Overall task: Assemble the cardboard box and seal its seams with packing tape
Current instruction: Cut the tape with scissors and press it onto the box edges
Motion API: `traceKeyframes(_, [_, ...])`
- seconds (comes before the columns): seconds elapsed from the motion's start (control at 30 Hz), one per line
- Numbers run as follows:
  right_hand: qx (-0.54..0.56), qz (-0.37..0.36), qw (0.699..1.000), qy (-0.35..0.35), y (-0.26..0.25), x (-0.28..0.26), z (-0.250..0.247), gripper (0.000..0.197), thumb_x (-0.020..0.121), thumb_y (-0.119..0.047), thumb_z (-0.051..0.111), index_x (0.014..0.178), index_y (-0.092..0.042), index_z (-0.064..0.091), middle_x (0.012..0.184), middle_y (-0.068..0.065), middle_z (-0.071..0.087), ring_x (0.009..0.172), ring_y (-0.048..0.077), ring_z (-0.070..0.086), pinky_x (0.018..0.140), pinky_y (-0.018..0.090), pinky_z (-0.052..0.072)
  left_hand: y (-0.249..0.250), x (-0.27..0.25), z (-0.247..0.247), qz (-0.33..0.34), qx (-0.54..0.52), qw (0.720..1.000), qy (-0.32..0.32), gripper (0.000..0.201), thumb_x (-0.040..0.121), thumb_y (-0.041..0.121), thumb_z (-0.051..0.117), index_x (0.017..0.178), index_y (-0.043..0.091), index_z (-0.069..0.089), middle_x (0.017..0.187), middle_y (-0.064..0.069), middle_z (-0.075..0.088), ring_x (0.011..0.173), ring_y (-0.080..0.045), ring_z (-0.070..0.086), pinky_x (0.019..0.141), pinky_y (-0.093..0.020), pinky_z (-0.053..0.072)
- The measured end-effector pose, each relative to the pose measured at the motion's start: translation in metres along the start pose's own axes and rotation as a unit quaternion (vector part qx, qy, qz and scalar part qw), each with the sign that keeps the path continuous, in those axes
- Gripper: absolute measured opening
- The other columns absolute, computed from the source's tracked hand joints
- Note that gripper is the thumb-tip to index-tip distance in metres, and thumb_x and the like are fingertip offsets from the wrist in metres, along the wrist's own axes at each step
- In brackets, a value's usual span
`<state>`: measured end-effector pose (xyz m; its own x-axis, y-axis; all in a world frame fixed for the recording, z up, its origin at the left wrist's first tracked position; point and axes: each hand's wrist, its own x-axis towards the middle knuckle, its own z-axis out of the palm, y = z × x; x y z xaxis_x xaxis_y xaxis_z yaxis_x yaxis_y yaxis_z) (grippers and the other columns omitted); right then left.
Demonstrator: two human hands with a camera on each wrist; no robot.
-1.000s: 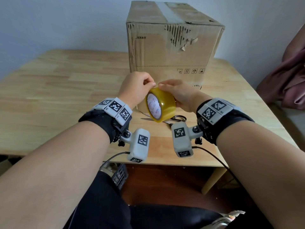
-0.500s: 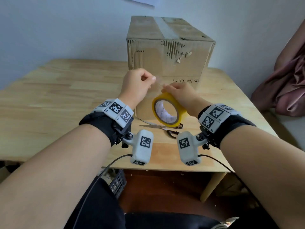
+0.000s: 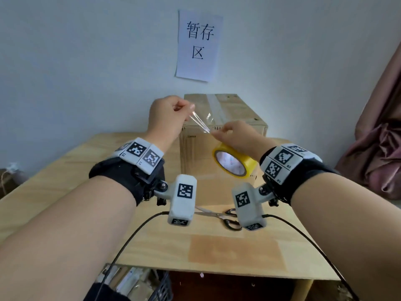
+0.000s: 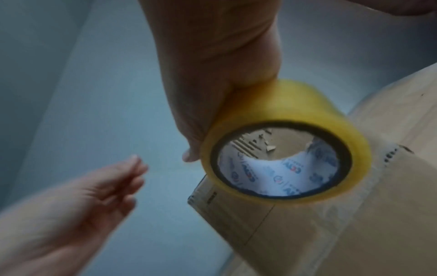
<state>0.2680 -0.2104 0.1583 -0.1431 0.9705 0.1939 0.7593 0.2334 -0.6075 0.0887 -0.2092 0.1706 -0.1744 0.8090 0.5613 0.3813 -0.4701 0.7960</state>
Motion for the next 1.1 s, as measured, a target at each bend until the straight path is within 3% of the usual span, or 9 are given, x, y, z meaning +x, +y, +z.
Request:
traceKeyframes(0.1, [-0.046,-0.021,0.999,0.013,-0.008,0.011,-0.009,0.034,0.09,-0.049,0.058,0.09,-0.015,0.062,0.079,-0.004,0.056,0.076,0.015,0.052,0.056,0.023,0.036,0.001,0.004,-0.014,-0.024,-0.015,0.999,-0.019,0.009,0.088,0.013,0.064,0.08,0.012,0.066,0.078,-0.001,0.069,0.057,0.004,0.059,0.057,-0.01,0.045])
traceKeyframes(0.17, [-0.085,-0.034,0.996,0.012,-0.02,0.019,-0.016,0.035,0.089,-0.048,0.059,0.09,-0.014,0.062,0.085,-0.002,0.058,0.078,0.015,0.053,0.058,0.025,0.038,-0.008,0.003,-0.019,-0.058,-0.026,0.998,-0.01,0.014,0.089,0.012,0.063,0.076,0.015,0.065,0.077,0.0,0.068,0.053,0.007,0.057,0.054,-0.009,0.044])
traceKeyframes(0.33, [-0.209,-0.054,0.976,-0.015,-0.053,0.04,-0.023,0.033,0.087,-0.049,0.059,0.087,-0.017,0.062,0.084,-0.002,0.061,0.085,0.019,0.059,0.072,0.032,0.049,-0.03,0.01,-0.025,-0.151,-0.073,0.985,0.034,0.009,0.088,0.016,0.065,0.079,0.016,0.065,0.079,0.001,0.07,0.063,-0.007,0.062,0.054,-0.015,0.045])
traceKeyframes(0.5, [-0.27,-0.064,0.959,-0.059,-0.072,0.052,-0.021,0.031,0.089,-0.043,0.06,0.092,-0.013,0.065,0.089,0.002,0.064,0.082,0.02,0.059,0.069,0.03,0.047,-0.053,0.009,-0.024,-0.255,-0.138,0.957,-0.014,0.012,0.09,0.016,0.063,0.096,0.005,0.064,0.081,-0.002,0.07,0.062,-0.012,0.06,0.052,-0.019,0.042])
traceKeyframes(0.6, [-0.283,-0.078,0.953,-0.08,-0.077,0.056,-0.02,0.024,0.09,-0.037,0.059,0.085,-0.014,0.061,0.077,-0.003,0.058,0.078,0.019,0.056,0.067,0.03,0.044,-0.061,0.007,-0.024,-0.295,-0.156,0.942,-0.042,0.013,0.089,0.014,0.063,0.097,0.004,0.066,0.088,-0.005,0.072,0.069,-0.013,0.063,0.058,-0.02,0.045])
traceKeyframes(0.73, [-0.27,-0.088,0.955,-0.087,-0.079,0.06,-0.017,0.019,0.092,-0.032,0.057,0.083,-0.016,0.059,0.072,-0.008,0.051,0.079,0.019,0.054,0.07,0.03,0.042,-0.064,0.012,-0.02,-0.325,-0.156,0.932,-0.042,0.011,0.089,0.009,0.062,0.097,0.002,0.065,0.086,-0.007,0.072,0.065,-0.011,0.065,0.06,-0.021,0.045])
traceKeyframes(0.87, [-0.278,-0.098,0.951,-0.09,-0.075,0.063,-0.017,0.017,0.092,-0.031,0.056,0.086,-0.016,0.06,0.071,-0.009,0.05,0.08,0.019,0.054,0.069,0.029,0.041,-0.068,0.013,-0.024,-0.338,-0.132,0.926,-0.109,0.009,0.089,0.01,0.062,0.092,0.002,0.066,0.089,-0.01,0.072,0.07,-0.011,0.063,0.064,-0.021,0.048])
traceKeyframes(0.97, [-0.268,-0.101,0.954,-0.093,-0.071,0.064,-0.02,0.016,0.091,-0.03,0.058,0.082,-0.017,0.058,0.07,-0.01,0.05,0.078,0.017,0.052,0.068,0.029,0.04,-0.067,0.012,-0.026,-0.338,-0.164,0.919,-0.12,0.007,0.09,0.009,0.06,0.094,0.005,0.065,0.087,-0.008,0.071,0.072,-0.013,0.063,0.066,-0.021,0.047])
traceKeyframes(1.1, [-0.257,-0.108,0.956,-0.088,-0.068,0.064,-0.02,0.017,0.09,-0.03,0.06,0.08,-0.015,0.061,0.07,-0.008,0.053,0.074,0.015,0.053,0.057,0.024,0.037,-0.062,0.011,-0.026,-0.334,-0.19,0.918,-0.095,0.017,0.085,0.018,0.066,0.097,0.006,0.065,0.081,-0.004,0.07,0.068,-0.012,0.062,0.059,-0.019,0.044])
